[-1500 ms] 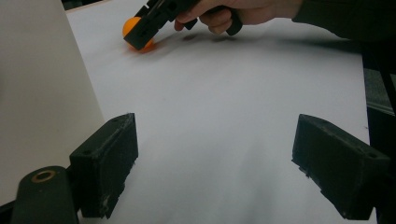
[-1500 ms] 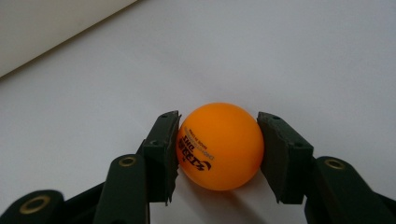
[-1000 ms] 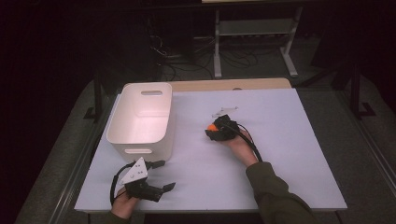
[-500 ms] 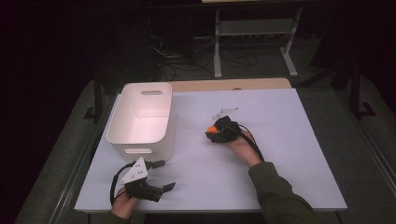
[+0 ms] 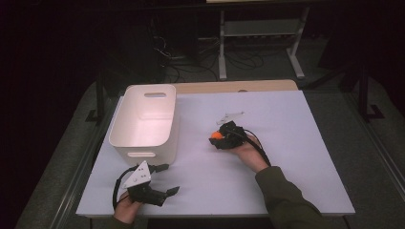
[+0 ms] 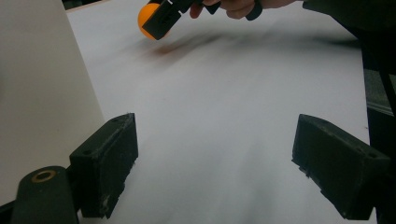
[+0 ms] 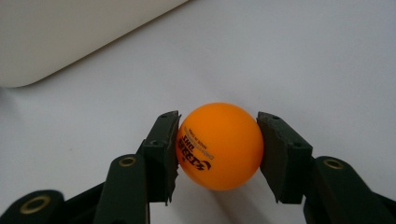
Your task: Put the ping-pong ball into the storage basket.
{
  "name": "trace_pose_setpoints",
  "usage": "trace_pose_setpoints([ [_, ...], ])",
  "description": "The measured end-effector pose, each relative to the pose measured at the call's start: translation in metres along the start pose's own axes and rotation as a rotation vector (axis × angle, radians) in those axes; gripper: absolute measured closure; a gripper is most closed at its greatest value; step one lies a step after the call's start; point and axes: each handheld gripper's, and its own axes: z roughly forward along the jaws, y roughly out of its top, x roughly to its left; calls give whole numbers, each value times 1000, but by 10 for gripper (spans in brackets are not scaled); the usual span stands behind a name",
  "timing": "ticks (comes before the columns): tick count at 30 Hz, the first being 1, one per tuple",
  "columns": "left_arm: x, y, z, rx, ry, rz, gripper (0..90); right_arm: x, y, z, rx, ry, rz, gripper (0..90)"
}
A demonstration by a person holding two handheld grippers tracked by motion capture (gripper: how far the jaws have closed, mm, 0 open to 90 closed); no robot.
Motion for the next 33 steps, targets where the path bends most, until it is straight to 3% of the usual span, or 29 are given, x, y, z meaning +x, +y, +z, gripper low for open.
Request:
trace_pose_setpoints([
  [33,0,0,0,2,-1,5,142,22,-2,0,-2,61,-55,498],
])
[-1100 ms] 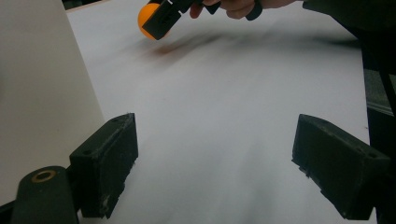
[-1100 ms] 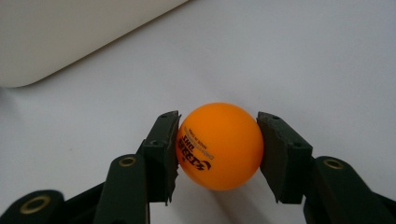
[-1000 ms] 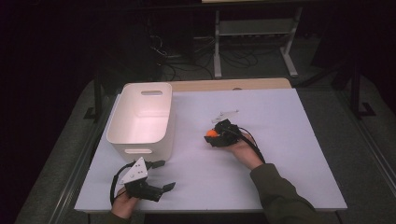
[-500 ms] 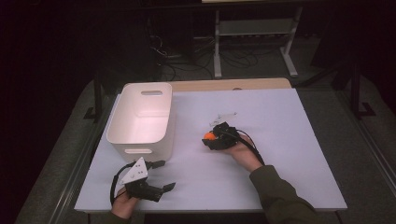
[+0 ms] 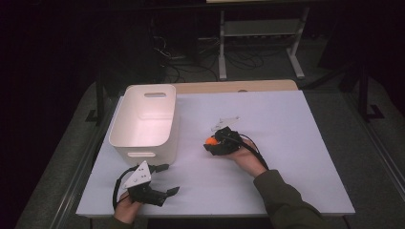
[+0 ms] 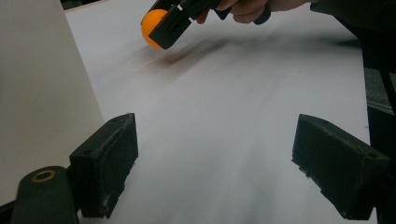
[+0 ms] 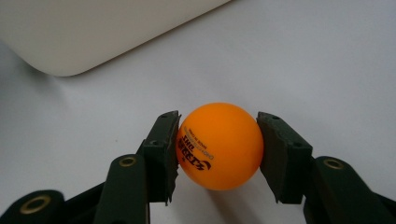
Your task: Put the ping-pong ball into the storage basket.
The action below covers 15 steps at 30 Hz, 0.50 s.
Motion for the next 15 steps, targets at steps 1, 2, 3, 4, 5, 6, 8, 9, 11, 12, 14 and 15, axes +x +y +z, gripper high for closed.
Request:
trace_pose_setpoints([
  [1,0,0,0,1,0,1,142,1,0,0,0,3,-1,498],
  [2,0,0,0,0,0,0,142,2,0,1,1,3,-5,498],
  [3,0,0,0,-1,0,-1,142,3,1,1,0,4,-8,498],
  [4,0,0,0,-1,0,-3,142,3,1,1,0,8,-11,498],
  [5,0,0,0,-1,0,-2,142,4,1,1,-1,11,-12,499],
  [6,0,0,0,1,0,0,142,6,2,2,-1,13,-11,498],
  [8,0,0,0,1,1,3,142,8,2,2,-1,17,-16,499],
  [9,0,0,0,1,1,3,142,9,3,2,-2,18,-20,498],
  [11,0,0,0,0,1,2,142,11,3,2,-2,23,-24,499],
  [12,0,0,0,1,1,2,142,12,4,3,-1,26,-26,499],
  [14,0,0,0,1,1,3,142,14,4,3,0,31,-32,499],
  [15,0,0,0,1,1,2,142,15,4,4,-2,35,-32,499],
])
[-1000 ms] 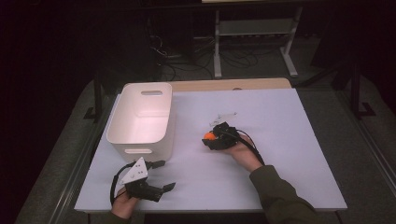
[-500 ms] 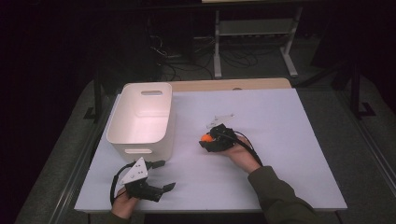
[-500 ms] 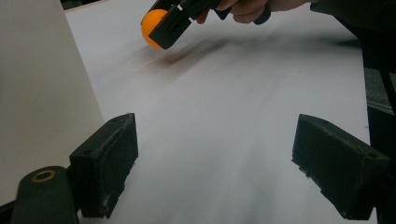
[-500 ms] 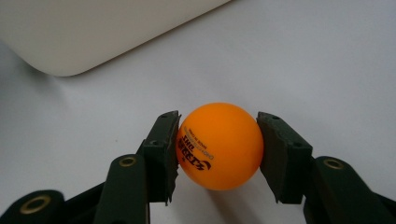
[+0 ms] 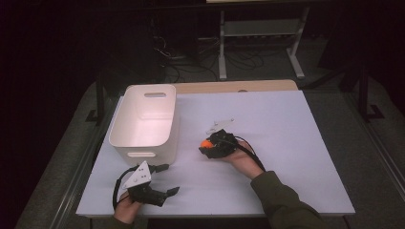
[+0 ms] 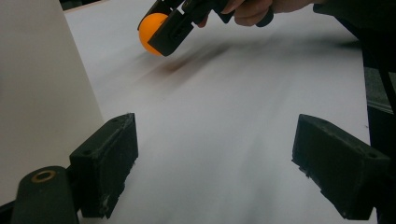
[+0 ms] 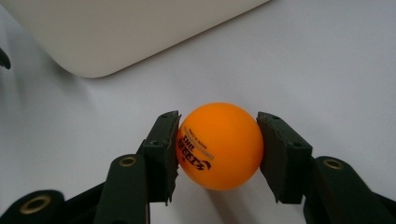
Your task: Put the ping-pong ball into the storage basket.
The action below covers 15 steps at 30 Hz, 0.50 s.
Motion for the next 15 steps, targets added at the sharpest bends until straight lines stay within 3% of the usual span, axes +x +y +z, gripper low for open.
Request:
trace_pose_setpoints([
  [15,0,0,0,-1,0,1,142,13,4,3,5,35,-26,499],
])
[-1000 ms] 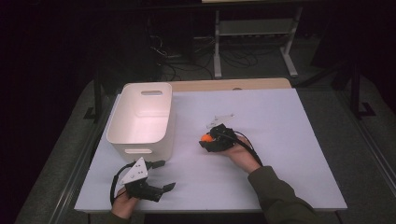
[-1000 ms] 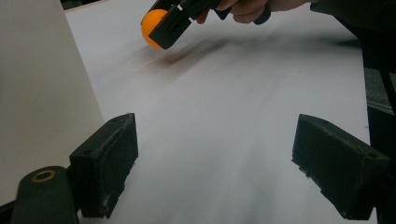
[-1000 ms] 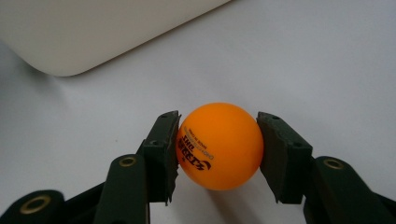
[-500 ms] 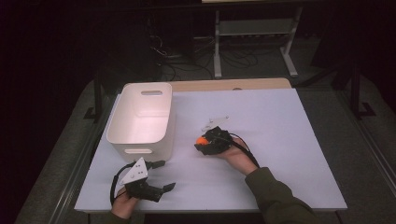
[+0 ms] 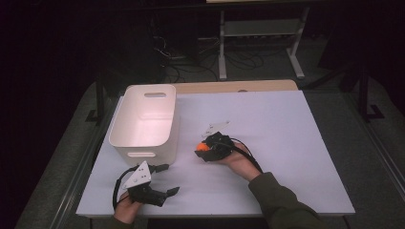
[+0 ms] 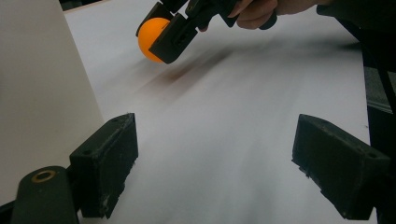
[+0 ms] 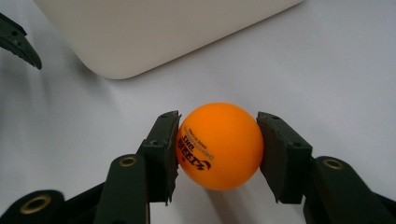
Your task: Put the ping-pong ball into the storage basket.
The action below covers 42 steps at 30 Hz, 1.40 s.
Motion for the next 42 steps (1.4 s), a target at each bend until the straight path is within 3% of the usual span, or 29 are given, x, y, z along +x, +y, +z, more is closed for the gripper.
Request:
trace_pose_setpoints([
  [42,0,0,0,2,-2,2,142,28,8,6,4,106,-62,499],
])
